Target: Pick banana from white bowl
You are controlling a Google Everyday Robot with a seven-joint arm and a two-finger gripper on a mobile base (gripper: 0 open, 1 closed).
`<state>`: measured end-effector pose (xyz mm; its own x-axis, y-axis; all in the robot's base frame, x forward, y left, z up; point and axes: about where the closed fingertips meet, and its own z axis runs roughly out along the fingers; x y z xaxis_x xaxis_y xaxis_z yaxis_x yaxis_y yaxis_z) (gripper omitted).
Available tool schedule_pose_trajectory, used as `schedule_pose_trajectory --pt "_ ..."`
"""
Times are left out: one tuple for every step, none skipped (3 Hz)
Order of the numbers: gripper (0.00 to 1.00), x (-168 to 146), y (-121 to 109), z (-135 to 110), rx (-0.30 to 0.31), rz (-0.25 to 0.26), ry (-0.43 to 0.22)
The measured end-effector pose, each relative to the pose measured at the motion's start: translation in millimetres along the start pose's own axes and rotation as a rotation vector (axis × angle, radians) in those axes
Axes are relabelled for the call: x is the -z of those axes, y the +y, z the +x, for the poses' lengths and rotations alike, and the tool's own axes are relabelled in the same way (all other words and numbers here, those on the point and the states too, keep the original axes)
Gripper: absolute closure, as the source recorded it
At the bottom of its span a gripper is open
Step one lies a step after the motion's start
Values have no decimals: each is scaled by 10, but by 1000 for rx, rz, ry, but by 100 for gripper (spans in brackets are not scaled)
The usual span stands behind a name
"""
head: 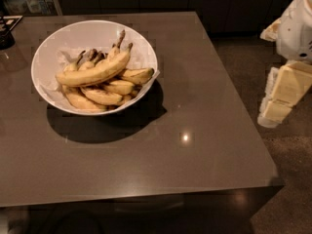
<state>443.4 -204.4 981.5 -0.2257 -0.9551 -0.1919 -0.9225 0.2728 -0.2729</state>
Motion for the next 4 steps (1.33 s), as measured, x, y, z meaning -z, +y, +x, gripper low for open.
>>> schedule_pose_trajectory --pt "0 4 -55 -279 31 5 37" --pt "0 -46 -116 -543 64 -9 79" --pt "0 -39 -138 -595 72 3 72" --pt "0 -50 -151 -791 95 18 45"
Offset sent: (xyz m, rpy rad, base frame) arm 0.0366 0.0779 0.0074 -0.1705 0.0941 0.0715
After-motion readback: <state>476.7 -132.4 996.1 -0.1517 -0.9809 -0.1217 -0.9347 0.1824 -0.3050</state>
